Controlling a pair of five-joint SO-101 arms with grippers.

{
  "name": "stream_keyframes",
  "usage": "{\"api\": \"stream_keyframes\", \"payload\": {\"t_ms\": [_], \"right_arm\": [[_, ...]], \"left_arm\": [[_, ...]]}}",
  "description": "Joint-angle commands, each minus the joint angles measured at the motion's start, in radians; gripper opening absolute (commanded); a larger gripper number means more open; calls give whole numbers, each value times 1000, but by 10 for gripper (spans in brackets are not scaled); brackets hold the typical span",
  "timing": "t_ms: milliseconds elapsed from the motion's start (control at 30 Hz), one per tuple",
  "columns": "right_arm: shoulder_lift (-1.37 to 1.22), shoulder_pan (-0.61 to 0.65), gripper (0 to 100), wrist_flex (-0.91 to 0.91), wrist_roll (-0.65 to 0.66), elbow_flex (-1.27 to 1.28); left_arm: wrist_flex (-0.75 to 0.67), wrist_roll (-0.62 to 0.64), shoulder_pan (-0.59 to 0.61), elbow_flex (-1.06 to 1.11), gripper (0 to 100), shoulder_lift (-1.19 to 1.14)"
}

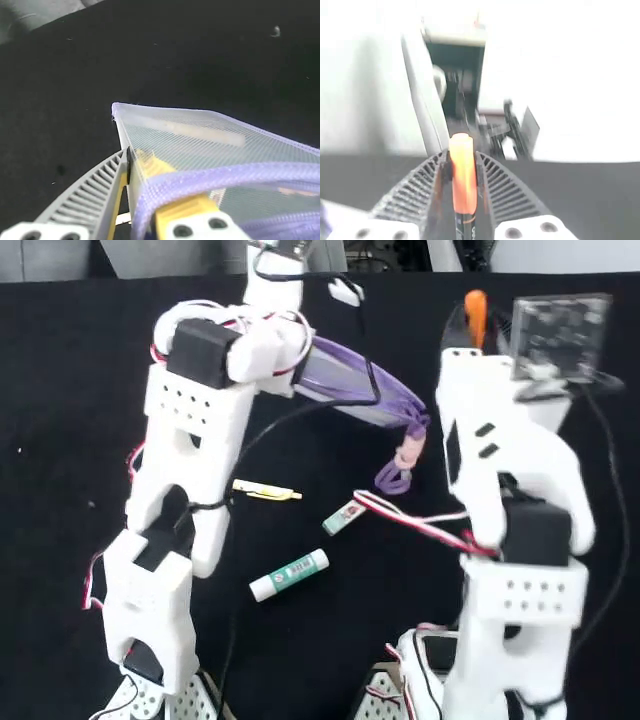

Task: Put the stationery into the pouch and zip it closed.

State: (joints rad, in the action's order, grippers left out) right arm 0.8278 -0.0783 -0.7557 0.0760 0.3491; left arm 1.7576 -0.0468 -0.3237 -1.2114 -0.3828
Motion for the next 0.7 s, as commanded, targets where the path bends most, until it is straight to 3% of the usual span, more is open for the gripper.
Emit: {"api": "stream_keyframes", "payload": {"t_ms": [0, 267, 467, 667], "right_arm": [[119, -9, 11, 68, -64, -51], [444, -8, 11, 247, -146, 217], [722, 97, 11, 381, -143, 432], [797, 127, 11, 482, -199, 584]], "left_arm": [[-23, 26, -41, -42, 28, 12], [-44, 46, -61, -42, 28, -26], [-75, 91, -94, -42, 28, -100], [-78, 158, -102, -68, 28, -110]]}}
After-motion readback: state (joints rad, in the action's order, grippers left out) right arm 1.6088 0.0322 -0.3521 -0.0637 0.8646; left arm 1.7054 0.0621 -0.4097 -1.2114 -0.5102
